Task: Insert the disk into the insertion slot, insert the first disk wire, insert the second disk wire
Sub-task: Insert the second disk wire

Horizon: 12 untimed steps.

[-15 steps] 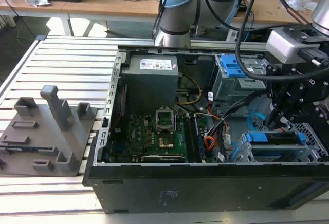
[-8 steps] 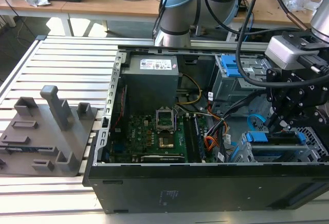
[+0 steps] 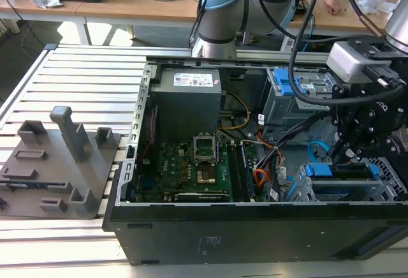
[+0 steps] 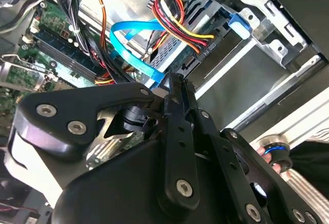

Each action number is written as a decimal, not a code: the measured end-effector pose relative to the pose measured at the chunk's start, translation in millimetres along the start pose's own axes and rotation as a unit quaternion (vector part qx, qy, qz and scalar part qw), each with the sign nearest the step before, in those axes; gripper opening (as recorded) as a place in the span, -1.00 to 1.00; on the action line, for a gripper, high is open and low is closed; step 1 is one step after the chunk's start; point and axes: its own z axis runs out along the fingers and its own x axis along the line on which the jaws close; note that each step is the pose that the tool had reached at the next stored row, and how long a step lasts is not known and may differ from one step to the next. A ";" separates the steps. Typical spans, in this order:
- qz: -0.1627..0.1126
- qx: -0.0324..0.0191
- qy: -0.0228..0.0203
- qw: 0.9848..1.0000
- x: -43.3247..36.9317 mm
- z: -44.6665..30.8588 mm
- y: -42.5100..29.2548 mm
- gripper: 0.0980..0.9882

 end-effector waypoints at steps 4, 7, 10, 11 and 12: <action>0.036 -0.002 -0.002 0.999 0.0 0.3 0.0 -0.86; 0.060 -0.003 -0.003 0.998 0.0 0.5 0.0 -0.86; 0.085 -0.005 -0.004 0.996 0.0 0.6 0.0 -0.86; 0.098 -0.005 -0.005 0.995 0.0 0.7 0.0 -0.86; 0.108 -0.006 -0.005 0.994 0.0 0.7 0.0 -0.86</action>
